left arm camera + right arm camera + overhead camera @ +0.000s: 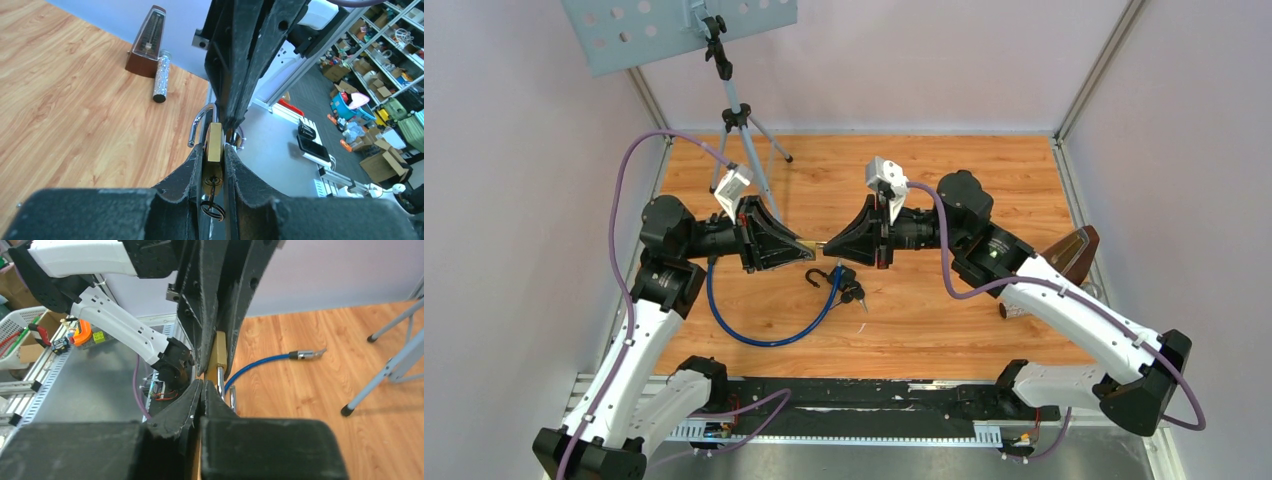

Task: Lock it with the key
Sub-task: Lock the lock.

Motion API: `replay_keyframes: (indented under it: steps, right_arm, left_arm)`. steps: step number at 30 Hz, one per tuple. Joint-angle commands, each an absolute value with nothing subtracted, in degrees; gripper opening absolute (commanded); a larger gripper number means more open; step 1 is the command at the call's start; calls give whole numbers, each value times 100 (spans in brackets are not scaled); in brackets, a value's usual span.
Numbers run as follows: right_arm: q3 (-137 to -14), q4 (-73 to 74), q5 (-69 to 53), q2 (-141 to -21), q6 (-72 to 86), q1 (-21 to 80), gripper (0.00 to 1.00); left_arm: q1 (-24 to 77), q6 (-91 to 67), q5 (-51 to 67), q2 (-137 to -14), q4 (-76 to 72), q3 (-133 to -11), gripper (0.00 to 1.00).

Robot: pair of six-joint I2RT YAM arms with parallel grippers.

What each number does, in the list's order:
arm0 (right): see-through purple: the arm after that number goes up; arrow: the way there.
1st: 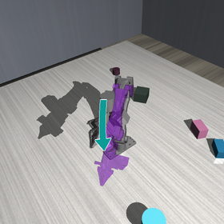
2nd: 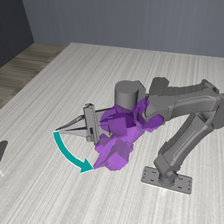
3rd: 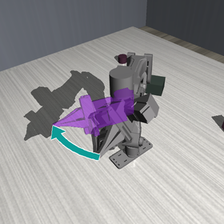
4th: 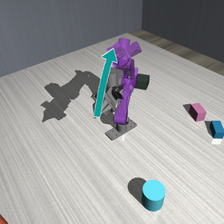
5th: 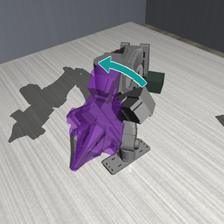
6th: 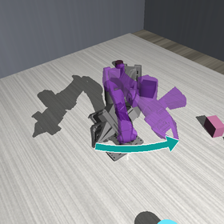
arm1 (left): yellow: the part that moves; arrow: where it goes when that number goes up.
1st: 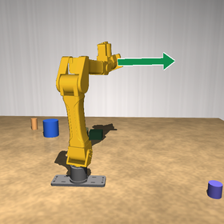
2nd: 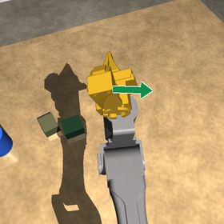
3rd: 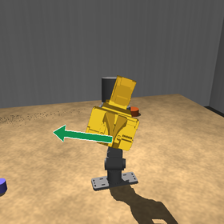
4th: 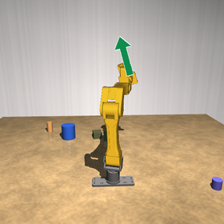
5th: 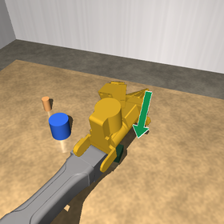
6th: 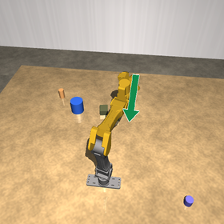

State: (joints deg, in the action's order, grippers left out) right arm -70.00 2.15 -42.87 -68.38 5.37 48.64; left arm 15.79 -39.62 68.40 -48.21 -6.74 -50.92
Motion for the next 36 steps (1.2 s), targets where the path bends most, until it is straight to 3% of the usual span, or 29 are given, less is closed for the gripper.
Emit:
replay_keyframes:
  steps: [1, 3, 6, 9, 16, 21, 29, 36]
  right_arm:
    - [-7140, 510, -3856, -6916, 1122, 4910, 15]
    - [-7049, 407, -3738, -6844, 1111, 4913, 45]
    - [-6845, 187, -3714, -6722, 929, 4913, 59]
    - [-6769, 84, -3767, -6743, 754, 4913, 58]
    - [-6715, -124, -3748, -6844, 466, 4913, 45]
    - [-6496, -86, -3406, -6589, 388, 4905, 46]
    - [-5624, -811, -3299, -5890, -628, 4912, 56]
    - [-5622, -1338, -4042, -5915, -947, 4914, 49]
  left_arm:
    - [1589, -3832, 6795, -4704, -1080, -5074, 0]
    - [1584, -3820, 6817, -4702, -1085, -5072, 0]
    - [1590, -3800, 6850, -4694, -1038, -5079, 0]
    - [1590, -3784, 6857, -4693, -1008, -5080, 0]
    - [1591, -3782, 6881, -4702, -950, -5109, 0]
    - [1586, -3714, 6874, -4689, -786, -5189, 0]
    - [1586, -3645, 6877, -4646, -563, -5273, 0]
    - [1591, -3679, 6911, -4647, -453, -5273, 0]
